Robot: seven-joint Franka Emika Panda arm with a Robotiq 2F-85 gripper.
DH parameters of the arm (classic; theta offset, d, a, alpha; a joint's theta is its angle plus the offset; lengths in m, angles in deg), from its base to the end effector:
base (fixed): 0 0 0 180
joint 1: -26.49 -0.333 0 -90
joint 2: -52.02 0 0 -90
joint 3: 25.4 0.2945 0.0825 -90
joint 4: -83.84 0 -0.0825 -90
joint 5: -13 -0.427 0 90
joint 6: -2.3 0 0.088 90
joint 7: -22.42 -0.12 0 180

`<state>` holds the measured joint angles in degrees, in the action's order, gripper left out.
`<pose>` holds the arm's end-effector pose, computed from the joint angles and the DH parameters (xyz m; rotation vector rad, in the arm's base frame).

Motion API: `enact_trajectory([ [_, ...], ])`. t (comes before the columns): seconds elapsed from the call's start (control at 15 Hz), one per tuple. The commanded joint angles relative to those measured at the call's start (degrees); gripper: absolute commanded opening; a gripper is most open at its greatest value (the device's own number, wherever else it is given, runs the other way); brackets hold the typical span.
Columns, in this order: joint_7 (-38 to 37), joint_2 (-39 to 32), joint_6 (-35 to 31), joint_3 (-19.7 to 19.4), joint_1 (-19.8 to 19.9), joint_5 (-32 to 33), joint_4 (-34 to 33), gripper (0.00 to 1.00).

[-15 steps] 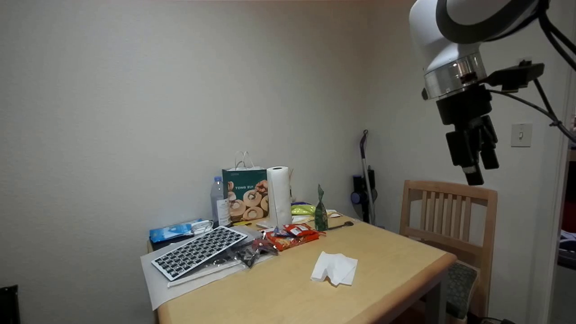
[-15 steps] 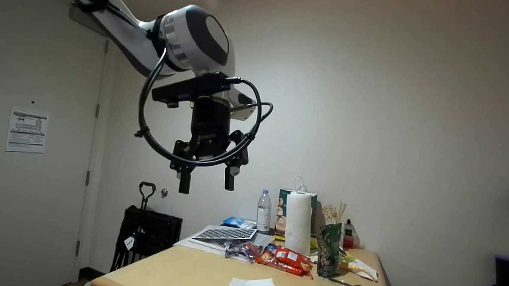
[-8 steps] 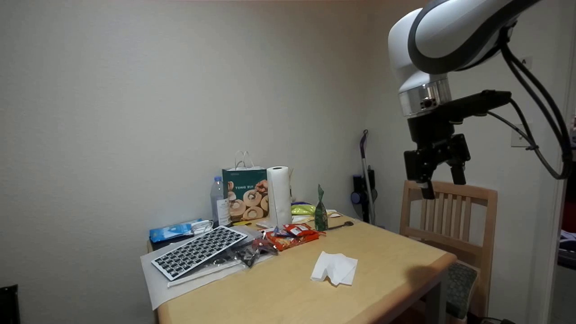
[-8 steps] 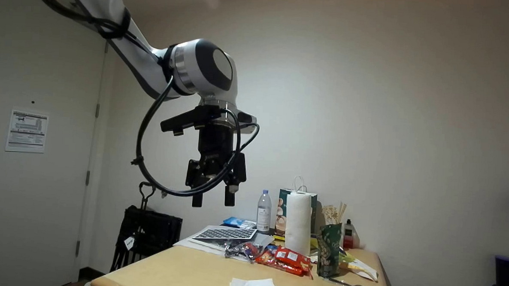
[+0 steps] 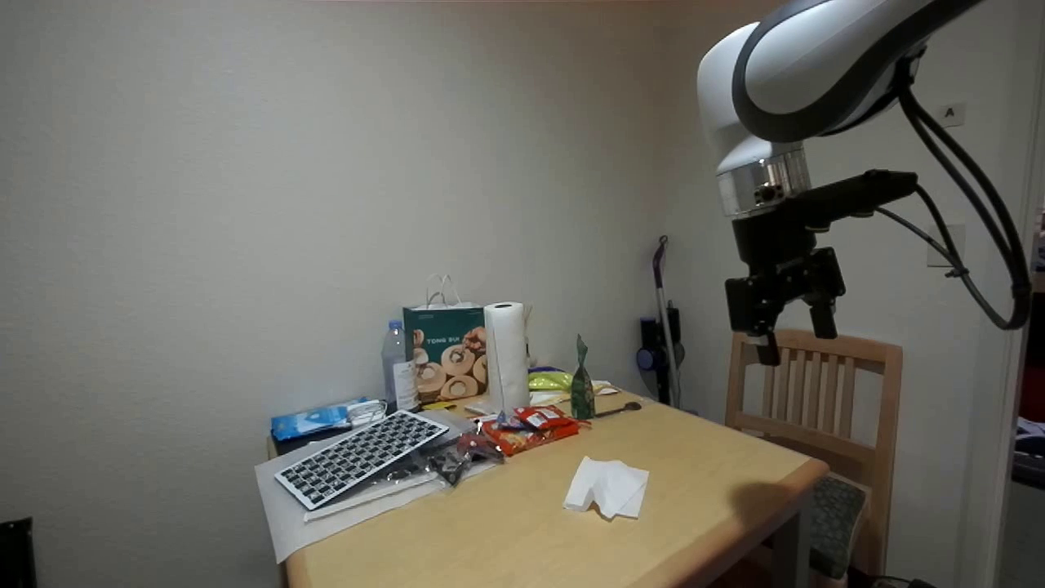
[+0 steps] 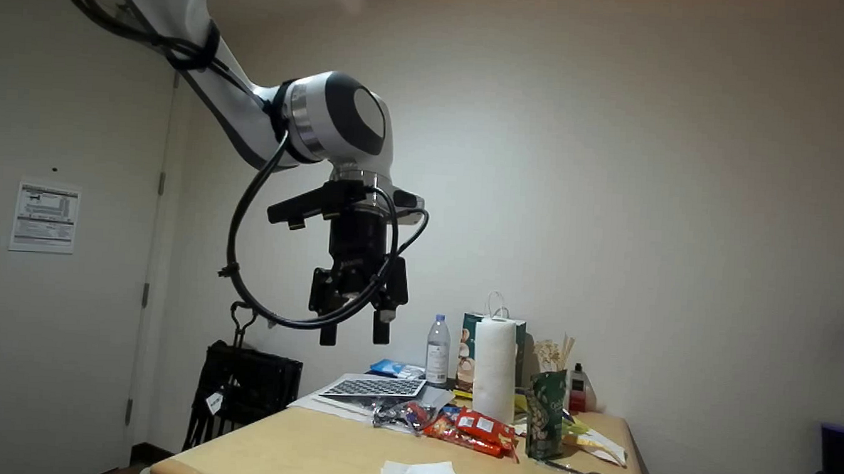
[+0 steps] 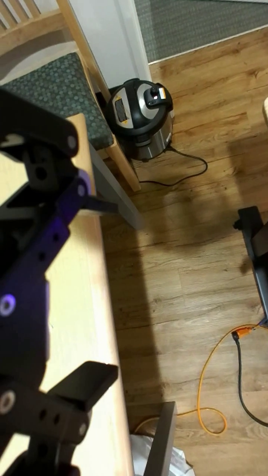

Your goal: Wipe the table with the cloth

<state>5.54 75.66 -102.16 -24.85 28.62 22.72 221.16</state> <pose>0.4492 -0.0284 0.4087 2.9242 -0.3936 -0.2036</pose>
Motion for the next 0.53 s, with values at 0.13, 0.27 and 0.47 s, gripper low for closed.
enact_trajectory([
  [0.13, -6.3, -8.4, -12.2, 3.4, 0.7, 2.9, -1.3, 1.00],
  [0.27, -4.5, -12.0, -14.4, 3.4, 0.1, 3.0, -2.5, 1.00],
  [0.47, -2.3, -14.8, -12.9, 2.7, -0.1, 2.7, -4.2, 1.00],
])
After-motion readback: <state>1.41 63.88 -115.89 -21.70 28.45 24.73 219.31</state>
